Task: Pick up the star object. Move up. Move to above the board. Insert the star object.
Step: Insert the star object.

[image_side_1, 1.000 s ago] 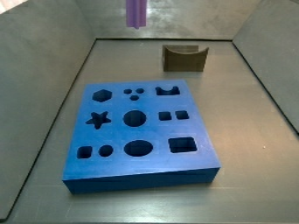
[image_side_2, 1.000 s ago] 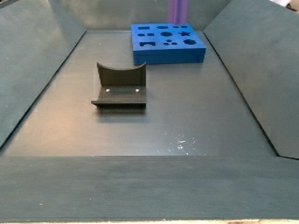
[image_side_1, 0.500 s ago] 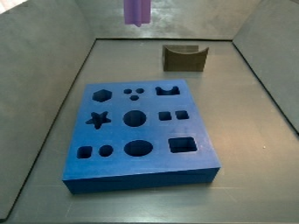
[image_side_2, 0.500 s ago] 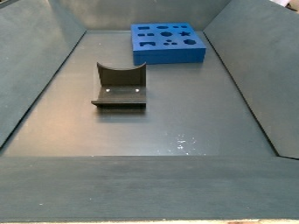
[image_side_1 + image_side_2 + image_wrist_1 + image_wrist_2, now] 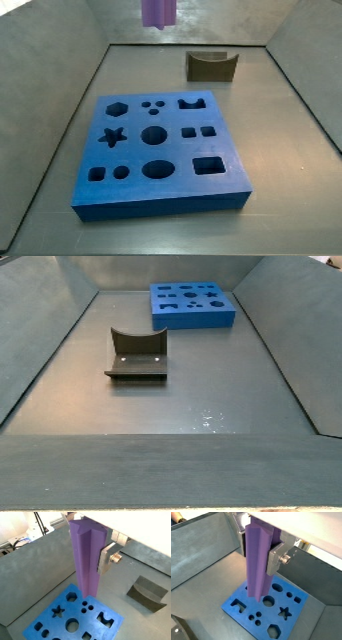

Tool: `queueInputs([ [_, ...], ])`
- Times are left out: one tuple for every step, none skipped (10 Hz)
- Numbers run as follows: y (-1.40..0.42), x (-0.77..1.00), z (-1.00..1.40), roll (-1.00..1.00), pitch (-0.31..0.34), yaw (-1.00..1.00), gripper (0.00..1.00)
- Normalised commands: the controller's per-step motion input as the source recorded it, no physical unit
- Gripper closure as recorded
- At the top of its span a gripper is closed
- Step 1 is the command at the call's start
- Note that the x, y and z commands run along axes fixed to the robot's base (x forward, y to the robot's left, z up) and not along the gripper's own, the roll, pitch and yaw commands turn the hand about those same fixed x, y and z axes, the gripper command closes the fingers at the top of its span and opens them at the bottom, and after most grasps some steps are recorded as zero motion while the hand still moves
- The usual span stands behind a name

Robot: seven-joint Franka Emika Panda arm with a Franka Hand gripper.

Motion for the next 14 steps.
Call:
queueInputs([
  [-0.31, -0.10, -0.89, 0.04, 0.000, -0.23, 1.00],
  [-0.32, -0.15, -0.98, 0.00, -0.087, -0.76, 1.00],
  [-0.27, -0.11, -0.95, 0.03, -0.121, -0.87, 1.00],
  [-0.26, -0.11, -0.93, 0.01, -0.107, -0.86, 1.00],
  [-0.24, -0.10, -0.89, 0.00, -0.107, -0.88, 1.00],
  [-0.26, -0.15, -0.83, -0.02, -0.067, -0.76, 1.00],
  [-0.36, -0.38, -0.73, -0.18, 0.000, -0.25, 1.00],
  [-0.41, -0.37, -0.59, -0.24, -0.053, 0.07, 1.00],
  [-0.09, -0.14, -0.23, -0.19, -0.061, 0.21, 1.00],
  [0.00, 0.00, -0.07, -0.01, 0.000, 0.01, 1.00],
  [0.00, -0.33, -0.56, -0.12, 0.000, 0.55, 1.00],
  [-0.08, -0.34, -0.59, -0.04, 0.013, 0.70, 1.00],
  [-0.10, -0.17, -0.15, -0.24, -0.056, 0.56, 1.00],
  [0.00, 0.00, 0.00, -0.01, 0.000, 0.00, 1.00],
])
